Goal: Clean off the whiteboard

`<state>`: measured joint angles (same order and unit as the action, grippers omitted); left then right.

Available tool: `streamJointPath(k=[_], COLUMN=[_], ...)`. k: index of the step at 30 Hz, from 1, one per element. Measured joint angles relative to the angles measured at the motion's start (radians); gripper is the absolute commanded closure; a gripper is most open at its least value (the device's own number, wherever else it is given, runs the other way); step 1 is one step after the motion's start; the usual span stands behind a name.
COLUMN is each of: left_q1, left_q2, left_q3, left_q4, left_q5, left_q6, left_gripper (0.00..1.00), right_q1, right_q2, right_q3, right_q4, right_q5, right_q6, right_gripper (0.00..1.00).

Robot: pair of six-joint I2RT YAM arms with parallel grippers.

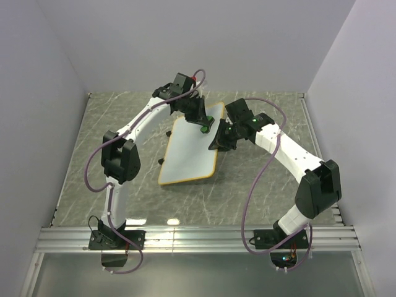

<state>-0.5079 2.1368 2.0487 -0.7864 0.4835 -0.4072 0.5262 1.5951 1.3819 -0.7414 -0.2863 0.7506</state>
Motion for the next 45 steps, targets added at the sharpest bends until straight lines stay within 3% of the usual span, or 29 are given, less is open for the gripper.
streamJointPath(k=[9, 16, 19, 23, 26, 31, 39, 42, 45], left_q1=[0.001, 0.125, 0.229, 0.387, 0.456, 0.511, 0.524, 0.524, 0.521], left_q2=[-0.026, -0.184, -0.261, -0.346, -0.383, -0.416, -0.421, -0.422, -0.422], left_q3=[-0.029, -0.295, -0.394, -0.451, -0.472, -0.554, -0.813, -0.880, -0.913], left_q4=[0.026, 0.098, 0.110, 0.124, 0.125, 0.124, 0.130, 0.127, 0.130], left_q5=[-0.003, -0.008, -0.012, -0.023, -0.031, -0.066, -0.235, -0.322, -0.407], left_q6=[-0.024, -0.093, -0.111, -0.111, -0.108, -0.087, -0.057, -0.057, -0.056], left_gripper=[1.00, 1.00, 1.00, 1.00, 1.00, 1.00, 1.00, 0.90, 0.69], right_q1=[-0.004, 0.002, 0.003, 0.011, 0.028, 0.027, -0.014, -0.039, -0.063], right_q2=[0.003, 0.008, 0.011, 0.019, 0.055, 0.063, -0.010, -0.110, -0.214], right_q3=[0.000, 0.006, 0.007, 0.005, 0.004, 0.015, 0.200, 0.227, 0.222], right_q4=[-0.001, 0.054, 0.060, 0.055, 0.039, -0.005, -0.094, -0.111, -0.122], right_q5=[-0.005, -0.013, -0.013, 0.002, 0.011, 0.030, 0.105, 0.122, 0.132], right_q6=[-0.016, -0.063, -0.068, -0.084, -0.098, -0.113, -0.159, -0.180, -0.192], right_gripper=[1.00, 0.99, 0.80, 0.40, 0.24, 0.12, 0.08, 0.06, 0.06])
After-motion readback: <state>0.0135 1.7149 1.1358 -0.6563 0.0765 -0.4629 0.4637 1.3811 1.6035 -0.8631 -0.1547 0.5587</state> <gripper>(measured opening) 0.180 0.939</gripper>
